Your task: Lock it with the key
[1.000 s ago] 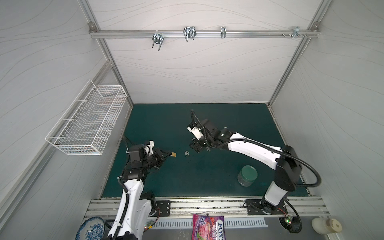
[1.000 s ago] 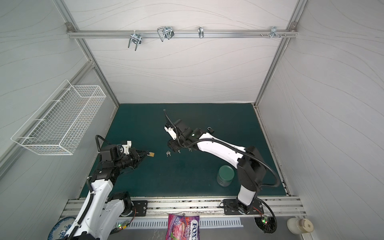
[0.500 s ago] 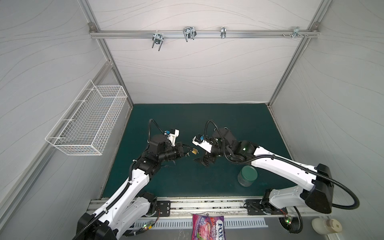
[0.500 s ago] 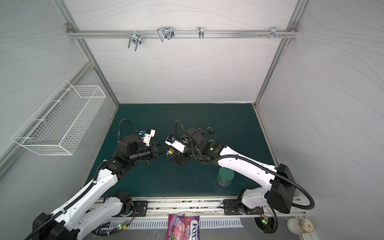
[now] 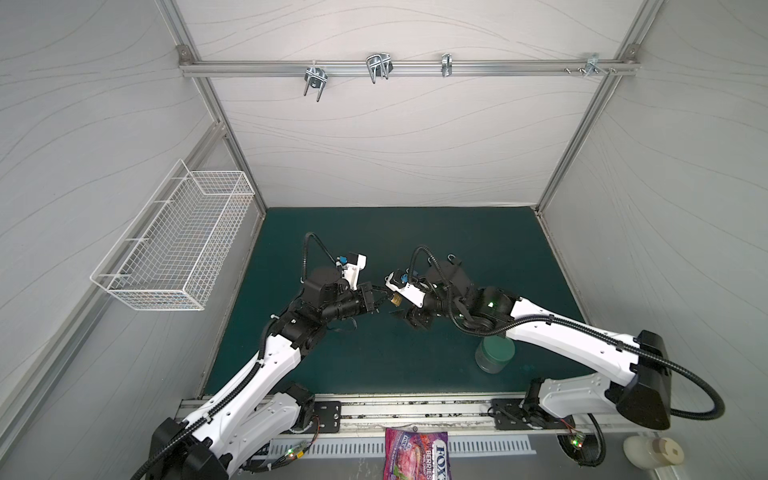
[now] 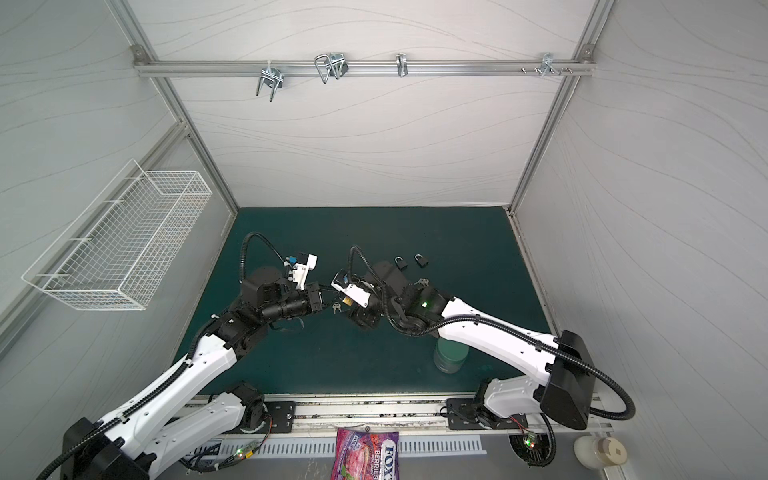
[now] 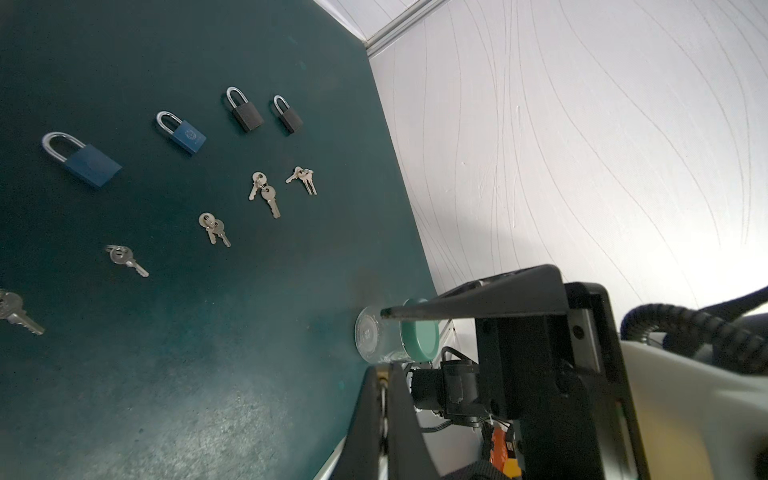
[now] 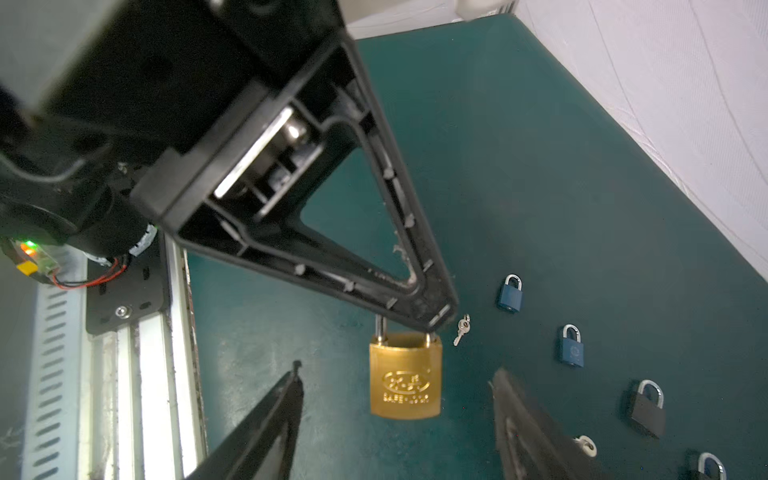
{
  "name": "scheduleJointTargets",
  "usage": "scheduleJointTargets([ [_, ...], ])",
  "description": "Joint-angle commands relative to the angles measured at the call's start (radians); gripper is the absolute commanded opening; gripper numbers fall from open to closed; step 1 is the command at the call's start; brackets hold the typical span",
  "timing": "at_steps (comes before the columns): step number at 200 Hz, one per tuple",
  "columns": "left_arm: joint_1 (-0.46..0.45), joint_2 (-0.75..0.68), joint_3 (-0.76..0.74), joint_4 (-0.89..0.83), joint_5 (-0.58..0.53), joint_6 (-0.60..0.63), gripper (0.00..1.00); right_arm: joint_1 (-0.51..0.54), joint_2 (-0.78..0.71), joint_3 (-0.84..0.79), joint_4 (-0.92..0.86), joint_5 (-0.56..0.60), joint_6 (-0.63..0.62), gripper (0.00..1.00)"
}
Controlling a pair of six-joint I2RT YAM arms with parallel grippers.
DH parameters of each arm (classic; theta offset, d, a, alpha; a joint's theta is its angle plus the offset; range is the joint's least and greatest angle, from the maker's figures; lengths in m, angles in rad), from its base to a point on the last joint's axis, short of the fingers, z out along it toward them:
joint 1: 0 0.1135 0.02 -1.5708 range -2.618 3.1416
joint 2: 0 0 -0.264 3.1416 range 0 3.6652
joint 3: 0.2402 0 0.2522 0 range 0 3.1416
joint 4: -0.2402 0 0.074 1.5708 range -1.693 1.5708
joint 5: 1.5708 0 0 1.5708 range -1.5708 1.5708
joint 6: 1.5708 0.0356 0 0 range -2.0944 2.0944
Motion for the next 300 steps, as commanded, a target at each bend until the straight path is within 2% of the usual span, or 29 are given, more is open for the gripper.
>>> scheduleJointTargets([
  [1, -0.005, -0.007, 0.044, 0.057, 0.003, 0.017, 0.00, -0.013, -0.005, 0.021, 0.027, -0.049, 0.025, 0.66],
  [43, -0.006, -0.012, 0.046, 0.054, 0.009, 0.017, 0.00, -0.018, 0.016, 0.037, 0.013, -0.016, 0.056, 0.55],
  [73, -0.006, -0.011, 0.040, 0.063, 0.018, 0.013, 0.00, -0.018, 0.044, 0.059, -0.003, -0.023, 0.062, 0.51],
  [94, -0.007, -0.011, 0.040, 0.062, 0.019, 0.013, 0.00, -0.018, 0.049, 0.059, 0.009, -0.031, 0.073, 0.43],
  [146, -0.008, -0.015, 0.040, 0.070, 0.026, 0.005, 0.00, -0.019, 0.054, 0.060, -0.003, -0.041, 0.080, 0.41],
  [172, -0.007, -0.028, 0.035, 0.056, 0.020, 0.009, 0.00, -0.016, 0.050, 0.061, -0.005, -0.052, 0.082, 0.27],
  [224, -0.008, -0.048, 0.032, 0.046, 0.008, -0.003, 0.00, -0.014, 0.019, 0.057, -0.004, -0.054, 0.089, 0.18],
  [251, -0.008, -0.058, 0.046, 0.008, -0.004, 0.013, 0.00, -0.010, -0.002, 0.056, 0.001, -0.065, 0.100, 0.00],
  [269, -0.007, -0.068, 0.060, -0.033, -0.024, 0.024, 0.00, -0.009, -0.019, 0.055, 0.004, -0.054, 0.109, 0.00],
  [285, -0.007, -0.083, 0.058, -0.063, -0.047, 0.020, 0.20, -0.010, -0.038, 0.045, 0.007, -0.041, 0.128, 0.00],
  [300, -0.007, -0.103, 0.058, -0.105, -0.081, 0.022, 0.45, -0.014, -0.066, 0.017, 0.021, -0.017, 0.154, 0.00],
])
